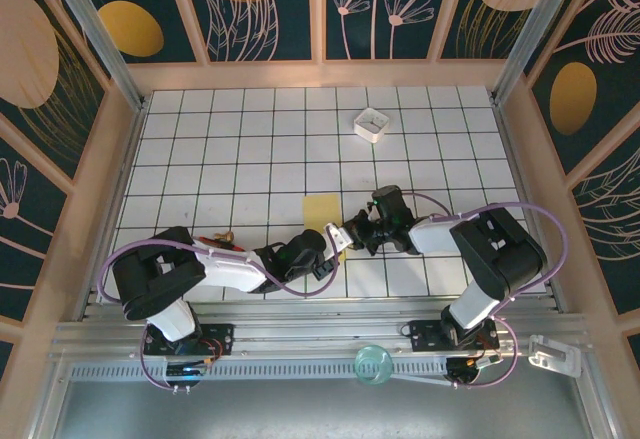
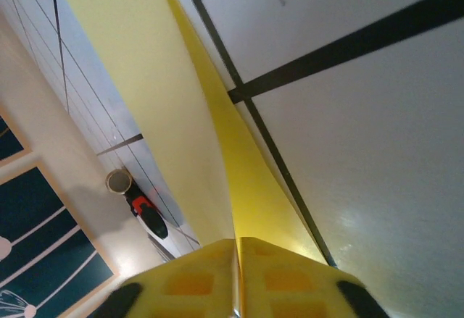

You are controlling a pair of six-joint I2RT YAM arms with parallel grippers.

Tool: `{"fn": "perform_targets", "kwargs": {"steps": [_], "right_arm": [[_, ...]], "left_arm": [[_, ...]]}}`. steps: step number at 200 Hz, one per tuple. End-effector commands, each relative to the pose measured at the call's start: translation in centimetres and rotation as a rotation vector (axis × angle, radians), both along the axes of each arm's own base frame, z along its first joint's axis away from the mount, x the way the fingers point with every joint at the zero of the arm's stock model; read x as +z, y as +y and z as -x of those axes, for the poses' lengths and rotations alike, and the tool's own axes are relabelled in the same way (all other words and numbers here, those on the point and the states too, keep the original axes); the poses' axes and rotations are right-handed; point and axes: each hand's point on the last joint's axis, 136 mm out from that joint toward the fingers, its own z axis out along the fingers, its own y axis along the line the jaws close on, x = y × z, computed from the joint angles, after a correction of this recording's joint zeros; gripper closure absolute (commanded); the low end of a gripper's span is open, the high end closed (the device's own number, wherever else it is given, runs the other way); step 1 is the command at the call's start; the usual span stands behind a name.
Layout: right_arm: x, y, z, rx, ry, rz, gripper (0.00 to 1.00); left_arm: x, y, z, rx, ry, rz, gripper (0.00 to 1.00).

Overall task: Fold a paper plane with a square sheet of paper (pick it up from the middle)
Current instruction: Fold the triangle a second time at the center of the table.

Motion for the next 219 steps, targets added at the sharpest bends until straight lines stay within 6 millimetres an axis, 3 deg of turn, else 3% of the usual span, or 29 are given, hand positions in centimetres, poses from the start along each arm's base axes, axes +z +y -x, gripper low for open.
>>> {"fn": "perform_targets", "kwargs": {"steps": [1, 37, 51, 69, 100, 138, 219], "right_arm": [[0.6, -0.4, -0.3, -0.003, -0.029, 0.001, 0.8], [2.2, -4.6, -2.8, -0.07, -0.147, 0.1, 0.7], [3.4, -5.2, -4.0, -0.057, -0.255, 0.147, 0.69], [4.9, -4.1, -5.3, 0.008, -0.369, 0.152, 0.73], [5.3, -1.0, -6.3, 0.124, -0.45, 0.16, 0.82], [2.8, 0.7, -6.7, 0.192, -0.415, 0.154, 0.89], [-2.0, -1.1, -5.7, 0.225, -0.364, 0.269, 0.94]], "left_arm": [[0.6, -0.7, 0.4, -0.016, 0.008, 0.062, 1.0], [1.6, -1.2, 1.9, -0.052, 0.077, 0.173, 1.0], [1.9, -1.3, 2.4, -0.061, 0.108, 0.212, 1.0], [2.1, -1.4, 3.0, -0.072, 0.145, 0.245, 1.0], [2.0, -1.1, 3.5, -0.067, 0.201, 0.289, 1.0], [2.0, -1.1, 3.4, -0.05, 0.233, 0.318, 1.0], [1.9, -0.2, 1.9, -0.026, 0.361, 0.397, 1.0]]}}
